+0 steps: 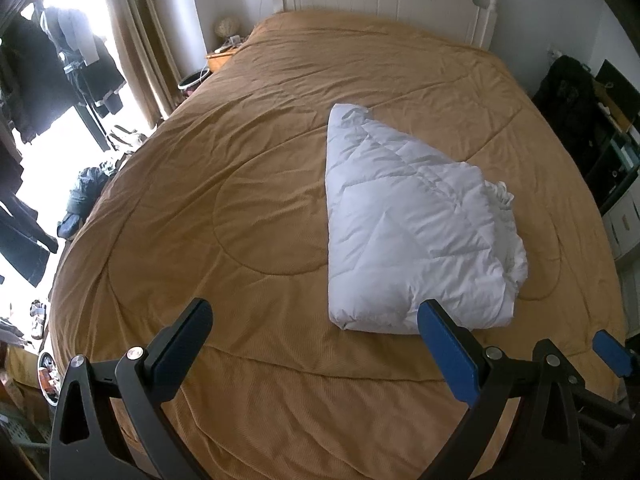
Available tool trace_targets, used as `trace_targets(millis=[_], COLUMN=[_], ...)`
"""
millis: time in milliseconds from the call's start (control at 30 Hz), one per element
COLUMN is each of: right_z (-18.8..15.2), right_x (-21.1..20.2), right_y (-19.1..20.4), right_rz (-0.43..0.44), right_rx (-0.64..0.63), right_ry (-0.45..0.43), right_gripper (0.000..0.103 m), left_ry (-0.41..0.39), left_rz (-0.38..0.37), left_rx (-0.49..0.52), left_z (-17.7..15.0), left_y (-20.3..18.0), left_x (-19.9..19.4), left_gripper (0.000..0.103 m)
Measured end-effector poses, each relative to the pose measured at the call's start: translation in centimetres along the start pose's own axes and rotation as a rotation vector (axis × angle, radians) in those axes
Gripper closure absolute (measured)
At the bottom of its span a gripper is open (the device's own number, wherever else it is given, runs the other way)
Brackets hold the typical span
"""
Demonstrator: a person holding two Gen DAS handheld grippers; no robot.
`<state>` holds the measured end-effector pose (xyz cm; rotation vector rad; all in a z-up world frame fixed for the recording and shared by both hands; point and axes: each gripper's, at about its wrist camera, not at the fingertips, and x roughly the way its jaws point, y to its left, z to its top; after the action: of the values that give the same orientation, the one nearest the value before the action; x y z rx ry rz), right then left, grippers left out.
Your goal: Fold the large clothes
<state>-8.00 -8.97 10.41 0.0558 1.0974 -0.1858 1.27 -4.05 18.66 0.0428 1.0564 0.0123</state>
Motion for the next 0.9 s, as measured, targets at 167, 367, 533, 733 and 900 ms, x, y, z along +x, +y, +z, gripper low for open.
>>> trace_targets(millis=[167, 367, 533, 733, 900], right_z=[0.01, -0.07, -0.03, 0.09, 0.2], right_x=[0.11, 0.27, 0.35, 0.58, 0.69], right_y=[0.01, 0.03, -0.04, -0.21, -0.34], right_rz=[0.003, 0.005, 0.005, 0.01, 0.011], right_rx=[0.0, -0.002, 0.001, -0.002, -0.004], right_ry=[0.004, 0.011, 0.014, 0.02, 0.02], right_gripper=[0.02, 0.02, 0.02, 0.02, 0.02], left_ry=[0.003, 0.008, 0.009, 0.009, 0.011], left_rz=[-0.001, -0.002, -0.002, -0.004, -0.006], left_rx=[-0.001, -0.009, -0.008, -0.01, -0.01], left_z=[-0.29, -0.55, -0.59, -0.68, -0.61], left_y=[-0.17, -0.24, -0.24, -0.3, -0.28], left_x=[-0.09, -0.04, -0.02, 0.02, 0.1], left_gripper=[0.001, 0.001, 0.001, 0.001, 0.001])
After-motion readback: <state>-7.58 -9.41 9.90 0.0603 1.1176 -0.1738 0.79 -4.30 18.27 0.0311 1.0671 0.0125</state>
